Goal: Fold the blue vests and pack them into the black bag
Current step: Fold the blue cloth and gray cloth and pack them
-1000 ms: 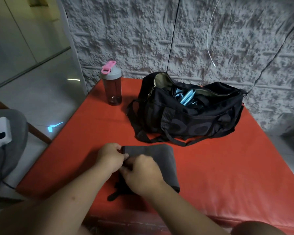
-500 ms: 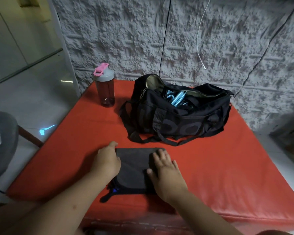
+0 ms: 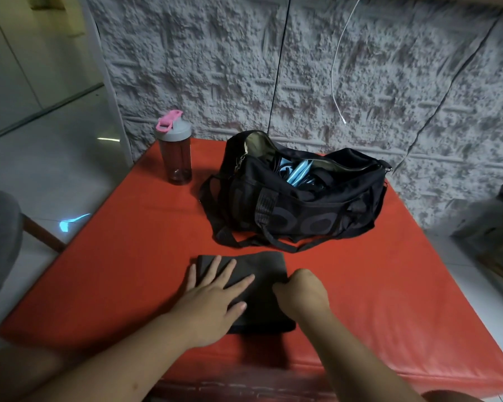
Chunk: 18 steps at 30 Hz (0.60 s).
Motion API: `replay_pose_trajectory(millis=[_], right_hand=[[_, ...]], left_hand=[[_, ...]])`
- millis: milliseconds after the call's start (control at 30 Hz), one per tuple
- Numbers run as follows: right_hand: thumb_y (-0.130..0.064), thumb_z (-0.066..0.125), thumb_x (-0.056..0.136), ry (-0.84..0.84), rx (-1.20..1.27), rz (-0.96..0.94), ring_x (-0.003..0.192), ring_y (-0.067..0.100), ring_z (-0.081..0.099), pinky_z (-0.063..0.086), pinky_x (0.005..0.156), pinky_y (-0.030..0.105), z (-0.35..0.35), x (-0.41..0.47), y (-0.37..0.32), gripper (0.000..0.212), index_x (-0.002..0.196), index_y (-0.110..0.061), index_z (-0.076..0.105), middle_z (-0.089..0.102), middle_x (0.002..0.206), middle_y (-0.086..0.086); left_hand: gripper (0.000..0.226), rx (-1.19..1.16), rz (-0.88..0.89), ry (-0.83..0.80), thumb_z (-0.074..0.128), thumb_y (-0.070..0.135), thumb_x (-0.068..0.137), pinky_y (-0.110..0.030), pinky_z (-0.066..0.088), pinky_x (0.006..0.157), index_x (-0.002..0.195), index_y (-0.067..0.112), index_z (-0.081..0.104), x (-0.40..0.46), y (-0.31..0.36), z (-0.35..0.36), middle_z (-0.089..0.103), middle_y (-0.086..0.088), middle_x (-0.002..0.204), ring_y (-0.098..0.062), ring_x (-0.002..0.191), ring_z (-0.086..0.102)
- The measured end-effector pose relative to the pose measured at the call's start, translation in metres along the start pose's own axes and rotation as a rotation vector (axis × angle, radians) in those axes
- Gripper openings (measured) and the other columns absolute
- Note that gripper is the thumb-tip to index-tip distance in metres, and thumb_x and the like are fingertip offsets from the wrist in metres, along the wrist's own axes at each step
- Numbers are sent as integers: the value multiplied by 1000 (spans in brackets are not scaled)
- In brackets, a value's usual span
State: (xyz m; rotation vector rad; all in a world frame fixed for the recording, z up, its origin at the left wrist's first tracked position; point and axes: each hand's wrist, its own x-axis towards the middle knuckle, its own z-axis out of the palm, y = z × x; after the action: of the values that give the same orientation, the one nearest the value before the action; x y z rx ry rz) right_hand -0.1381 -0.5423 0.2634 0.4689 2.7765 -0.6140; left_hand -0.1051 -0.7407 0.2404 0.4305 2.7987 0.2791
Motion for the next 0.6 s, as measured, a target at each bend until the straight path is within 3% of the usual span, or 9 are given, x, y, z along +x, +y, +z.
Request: replay_pose_trajectory(millis=[133, 233, 300, 333, 400, 467, 533, 600], right_hand=[[-30, 59, 85, 84, 15, -32, 103, 37, 66, 40, 70, 30, -26, 3, 6, 21, 95, -12, 63, 71, 107, 15], [-32, 61, 84, 159, 23, -206, 102, 37, 65, 37, 67, 32, -30, -12, -6, 17, 92, -18, 54, 71, 102, 12], [-39, 63, 85, 166, 77, -371, 101, 35, 63, 39, 69, 35, -20, -30, -19, 22, 97, -21, 55, 71, 101, 8], [-42, 63, 85, 165, 105, -469, 101, 33, 62, 42, 72, 36, -12, -40, -26, 25, 99, -22, 58, 71, 101, 6], [-49, 58, 83, 171, 85, -642, 99, 30, 58, 45, 79, 39, 7, -52, -34, 29, 98, -24, 62, 69, 100, 4], [-60, 46, 84, 149, 15, -700, 101, 27, 56, 46, 85, 40, 22, -59, -40, 42, 101, -26, 63, 68, 103, 1], [-67, 39, 84, 82, -58, -702, 107, 24, 55, 44, 97, 41, 31, -61, -42, 53, 109, -27, 64, 67, 111, -1], [-66, 43, 86, 18, -89, -743, 117, 22, 53, 37, 110, 44, 35, -62, -42, 54, 117, -27, 63, 65, 119, -3]], left_hand=[[57, -214, 64, 119, 44, 40, 105, -27, -9, 120, 158, 39, 22, 5, 3, -3, -6, 4, 169, -5, 145, -24], [59, -334, 82, 161, 55, 27, 100, -19, -5, 117, 155, 36, 35, 8, 2, -1, 1, 9, 166, -9, 152, -12], [55, -407, 80, 203, 60, 18, 94, -21, 7, 122, 147, 32, 49, 12, -1, 0, 17, 9, 163, -14, 154, 6], [48, -451, 30, 242, 61, 14, 91, -25, 21, 121, 138, 27, 59, 14, -2, -2, 36, 4, 158, -19, 151, 26], [32, -638, -179, 374, 59, 7, 89, -36, 47, 102, 115, 21, 71, 19, -6, -6, 69, -3, 125, -26, 123, 61], [22, -914, -372, 518, 54, 17, 94, -43, 51, 97, 105, 23, 71, 23, -14, -17, 74, -6, 108, -27, 107, 67], [25, -1123, -471, 585, 49, 41, 89, -47, 52, 97, 97, 28, 69, 25, -20, -25, 74, -5, 99, -28, 100, 68], [32, -1054, -474, 585, 56, 53, 86, -45, 52, 94, 99, 27, 69, 23, -23, -29, 73, -3, 97, -26, 97, 68]])
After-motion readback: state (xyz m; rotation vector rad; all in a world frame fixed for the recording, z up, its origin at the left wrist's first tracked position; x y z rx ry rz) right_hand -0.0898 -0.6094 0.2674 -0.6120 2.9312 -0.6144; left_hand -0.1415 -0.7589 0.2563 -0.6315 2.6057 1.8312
